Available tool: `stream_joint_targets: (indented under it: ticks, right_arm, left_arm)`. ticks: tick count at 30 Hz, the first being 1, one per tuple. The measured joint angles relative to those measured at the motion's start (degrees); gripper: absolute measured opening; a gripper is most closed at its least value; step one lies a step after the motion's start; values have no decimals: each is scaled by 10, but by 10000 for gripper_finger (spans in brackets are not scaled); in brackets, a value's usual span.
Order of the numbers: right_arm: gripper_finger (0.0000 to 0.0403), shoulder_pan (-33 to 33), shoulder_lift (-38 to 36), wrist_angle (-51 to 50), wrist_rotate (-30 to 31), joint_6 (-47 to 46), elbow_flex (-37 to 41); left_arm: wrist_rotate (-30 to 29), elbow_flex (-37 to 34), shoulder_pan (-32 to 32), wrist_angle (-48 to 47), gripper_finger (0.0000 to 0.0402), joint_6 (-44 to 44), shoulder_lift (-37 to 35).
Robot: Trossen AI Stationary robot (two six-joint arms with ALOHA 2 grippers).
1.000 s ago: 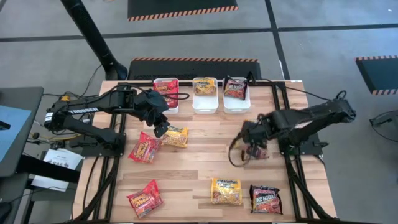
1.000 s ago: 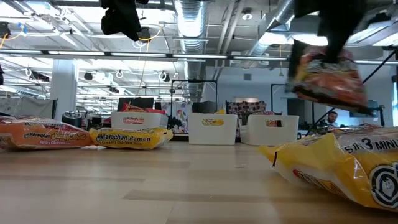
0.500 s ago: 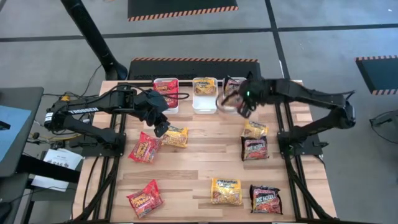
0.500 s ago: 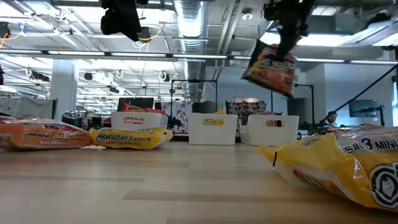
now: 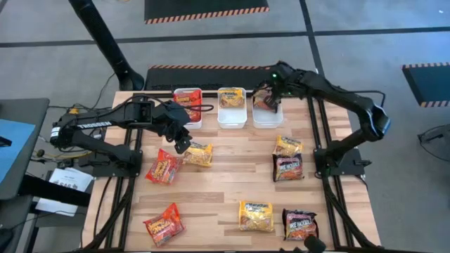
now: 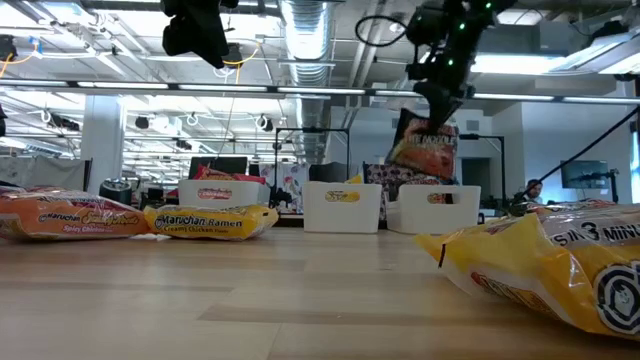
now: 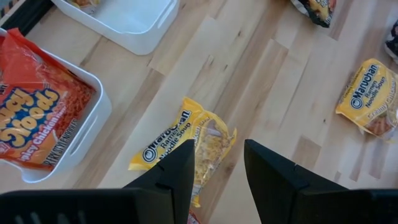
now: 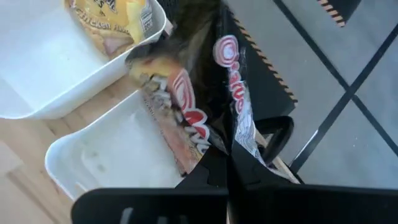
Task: Sort Maruchan noodles
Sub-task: Put the black noodle pack into the right white bin
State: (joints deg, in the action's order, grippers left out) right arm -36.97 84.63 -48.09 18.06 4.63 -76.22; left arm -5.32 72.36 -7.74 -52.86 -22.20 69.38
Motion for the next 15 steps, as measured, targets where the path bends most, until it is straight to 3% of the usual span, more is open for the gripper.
stream_joint_targets:
  ticks: [15]
  right_arm:
    - [5,13,93,-40,2,4,0]
  left_arm:
    - [-1,0,0,-2,125,10,0]
